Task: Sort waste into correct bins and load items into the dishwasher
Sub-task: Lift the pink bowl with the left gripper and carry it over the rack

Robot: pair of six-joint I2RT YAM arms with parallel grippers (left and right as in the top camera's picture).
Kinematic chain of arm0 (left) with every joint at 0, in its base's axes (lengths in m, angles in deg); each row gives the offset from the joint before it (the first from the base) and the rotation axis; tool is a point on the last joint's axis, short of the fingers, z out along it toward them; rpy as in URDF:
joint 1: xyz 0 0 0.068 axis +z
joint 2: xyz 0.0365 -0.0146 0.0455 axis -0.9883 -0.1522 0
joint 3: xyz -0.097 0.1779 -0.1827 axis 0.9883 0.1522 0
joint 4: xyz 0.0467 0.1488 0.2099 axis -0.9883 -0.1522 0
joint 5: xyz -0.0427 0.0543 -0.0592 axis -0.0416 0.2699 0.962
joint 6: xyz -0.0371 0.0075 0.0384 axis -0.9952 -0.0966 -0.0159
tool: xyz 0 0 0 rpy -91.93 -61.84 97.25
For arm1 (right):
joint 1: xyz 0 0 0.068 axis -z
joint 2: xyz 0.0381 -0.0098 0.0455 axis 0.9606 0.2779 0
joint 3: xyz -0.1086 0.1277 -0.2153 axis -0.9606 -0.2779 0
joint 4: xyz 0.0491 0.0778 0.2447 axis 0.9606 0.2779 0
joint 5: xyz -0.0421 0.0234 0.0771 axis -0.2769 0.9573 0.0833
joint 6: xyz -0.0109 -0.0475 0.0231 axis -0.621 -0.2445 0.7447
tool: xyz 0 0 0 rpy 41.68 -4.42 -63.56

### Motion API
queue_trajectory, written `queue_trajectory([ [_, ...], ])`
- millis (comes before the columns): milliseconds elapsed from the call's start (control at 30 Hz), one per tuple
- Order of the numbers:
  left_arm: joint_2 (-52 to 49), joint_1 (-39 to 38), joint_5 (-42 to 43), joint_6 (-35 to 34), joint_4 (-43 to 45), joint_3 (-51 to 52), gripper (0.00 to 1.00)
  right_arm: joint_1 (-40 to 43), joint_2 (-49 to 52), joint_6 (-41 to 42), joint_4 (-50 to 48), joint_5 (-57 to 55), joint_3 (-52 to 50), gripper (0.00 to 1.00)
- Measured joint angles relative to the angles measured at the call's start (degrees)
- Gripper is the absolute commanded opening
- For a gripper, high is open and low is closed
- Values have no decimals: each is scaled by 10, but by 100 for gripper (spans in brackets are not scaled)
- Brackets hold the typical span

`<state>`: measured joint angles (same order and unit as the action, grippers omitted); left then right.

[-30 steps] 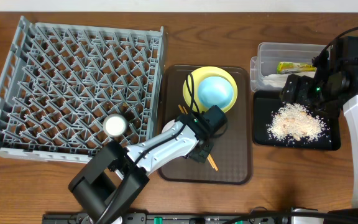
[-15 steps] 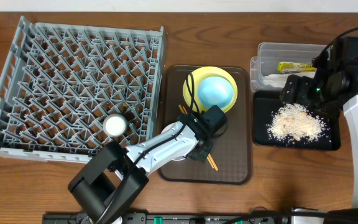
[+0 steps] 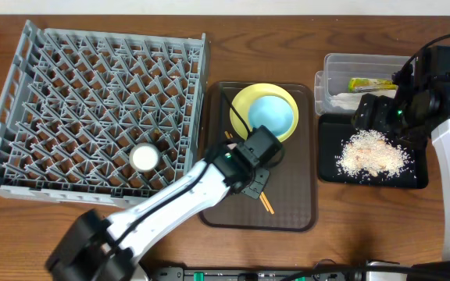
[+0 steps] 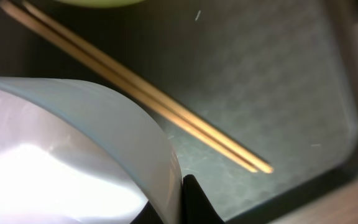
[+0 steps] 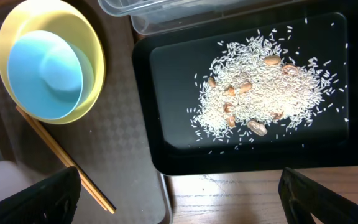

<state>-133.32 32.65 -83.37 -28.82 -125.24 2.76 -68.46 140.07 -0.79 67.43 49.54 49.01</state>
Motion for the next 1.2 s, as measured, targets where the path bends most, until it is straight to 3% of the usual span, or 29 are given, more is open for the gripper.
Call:
queue_trajectory([
  [267,118,27,0,2,26,0,7,0,0,0,2,0,0,99],
  [600,195,129,26,43,35,-9,7,0,0,-2,2,0,0,99],
  [967,195,261,136,104,49,-67,7,0,0,-3,2,0,0,99],
  [1200,182,372,287,130,88,-67,7,0,0,-3,2,0,0,99],
])
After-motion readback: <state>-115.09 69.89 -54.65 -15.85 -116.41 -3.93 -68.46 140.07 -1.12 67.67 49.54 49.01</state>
